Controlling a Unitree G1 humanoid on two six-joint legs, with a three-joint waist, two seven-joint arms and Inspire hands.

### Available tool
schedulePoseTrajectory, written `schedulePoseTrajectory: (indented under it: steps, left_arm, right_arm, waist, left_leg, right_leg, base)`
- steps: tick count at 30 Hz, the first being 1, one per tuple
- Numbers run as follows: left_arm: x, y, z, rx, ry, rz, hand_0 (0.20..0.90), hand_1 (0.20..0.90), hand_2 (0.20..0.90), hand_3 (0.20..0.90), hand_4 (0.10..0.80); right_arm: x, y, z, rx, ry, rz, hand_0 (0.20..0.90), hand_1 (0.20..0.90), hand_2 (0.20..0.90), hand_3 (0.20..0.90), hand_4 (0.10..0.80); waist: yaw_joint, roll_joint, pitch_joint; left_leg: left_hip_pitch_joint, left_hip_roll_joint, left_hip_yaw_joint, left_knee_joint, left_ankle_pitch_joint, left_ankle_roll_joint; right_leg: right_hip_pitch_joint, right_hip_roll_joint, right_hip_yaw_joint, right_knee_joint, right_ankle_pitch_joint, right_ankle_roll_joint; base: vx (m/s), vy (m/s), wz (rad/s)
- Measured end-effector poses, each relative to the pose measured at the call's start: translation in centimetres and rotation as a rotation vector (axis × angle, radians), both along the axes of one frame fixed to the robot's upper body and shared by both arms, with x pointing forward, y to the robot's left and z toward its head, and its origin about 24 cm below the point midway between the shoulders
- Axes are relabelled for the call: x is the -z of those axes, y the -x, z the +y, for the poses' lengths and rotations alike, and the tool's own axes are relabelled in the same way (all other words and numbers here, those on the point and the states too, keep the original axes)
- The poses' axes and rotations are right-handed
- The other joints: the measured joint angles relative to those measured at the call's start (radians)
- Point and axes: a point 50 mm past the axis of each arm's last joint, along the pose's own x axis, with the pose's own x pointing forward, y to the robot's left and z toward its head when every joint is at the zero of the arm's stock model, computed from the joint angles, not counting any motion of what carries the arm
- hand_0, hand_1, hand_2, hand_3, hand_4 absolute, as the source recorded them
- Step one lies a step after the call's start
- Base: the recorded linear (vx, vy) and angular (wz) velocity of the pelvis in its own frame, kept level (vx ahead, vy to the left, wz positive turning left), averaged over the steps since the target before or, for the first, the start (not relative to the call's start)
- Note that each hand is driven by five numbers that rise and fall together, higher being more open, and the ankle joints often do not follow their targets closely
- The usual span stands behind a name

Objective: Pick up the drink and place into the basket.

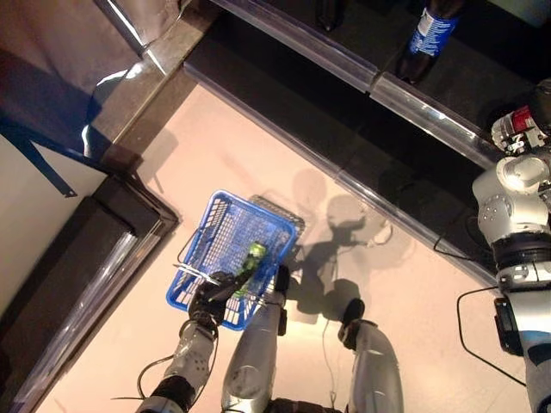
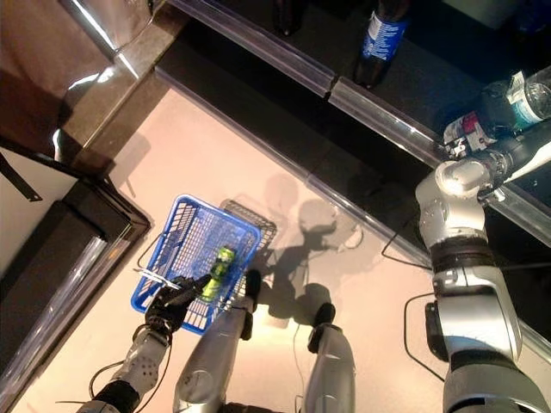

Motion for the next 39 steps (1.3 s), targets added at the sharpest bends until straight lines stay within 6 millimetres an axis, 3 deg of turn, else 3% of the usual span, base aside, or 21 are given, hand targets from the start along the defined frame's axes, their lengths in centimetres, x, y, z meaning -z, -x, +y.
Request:
schedulePoseTrajectory:
  steps: [10,19,26,34,39]
  left_arm:
    - [1.0,2.7,1.9,-0.107,0.016,0.031,0.300,0.300,0.300,0.200,0.100]
    - [-1.4,2.8,0.8,-0.068,0.060,-0.107,0.300,0.300,0.300,0.200,0.100]
    - [-3.2,2.9,0.1,-0.027,0.079,-0.182,0.300,0.300,0.300,0.200,0.100]
    - [-6.8,1.3,-1.3,0.092,0.075,-0.332,0.300,0.300,0.300,0.200,0.100]
    - [-8.2,1.1,-1.3,0.175,-0.001,-0.372,0.300,0.300,0.300,0.200,0.100]
  right_arm:
    - [0.6,2.6,5.8,-0.425,0.270,-0.064,0.300,0.300,0.300,0.200,0.100]
    - [3.5,4.5,10.0,-0.828,0.300,-0.068,0.300,0.300,0.300,0.200,0.100]
    - [5.5,5.6,15.7,-1.179,0.313,-0.002,0.300,0.300,0.300,0.200,0.100]
    - [9.1,6.7,19.7,-1.345,0.281,0.137,0.300,0.300,0.300,0.200,0.100]
    - [10.0,6.2,20.2,-1.276,0.219,0.174,0.300,0.300,0.300,0.200,0.100]
  waist:
    - [-0.027,-0.003,-0.001]
    - [-0.024,-0.010,-0.004]
    - [-0.011,-0.019,-0.008]
    - [0.048,-0.018,-0.008]
    - [0.094,-0.018,-0.008]
  left_leg:
    - [0.103,0.024,-0.014,-0.077,0.024,-0.026]
    - [0.162,0.037,-0.026,-0.099,0.023,-0.035]
    - [0.182,0.045,-0.048,-0.102,0.020,-0.044]
    - [0.191,0.041,-0.111,-0.115,0.032,-0.062]
    - [0.201,0.025,-0.154,-0.113,0.034,-0.069]
  right_leg:
    - [0.086,0.027,-0.021,-0.025,-0.020,-0.019]
    - [0.163,0.044,-0.042,-0.061,-0.024,-0.023]
    - [0.195,0.053,-0.058,-0.060,-0.037,-0.032]
    - [0.231,0.051,-0.123,-0.046,-0.067,-0.040]
    - [0.256,0.034,-0.164,-0.020,-0.103,-0.043]
  base:
    - [-0.033,-0.008,0.03]
    - [0.020,-0.017,0.04]
    - [0.031,-0.006,0.07]
    - [0.037,-0.044,0.22]
    - [0.030,-0.062,0.31]
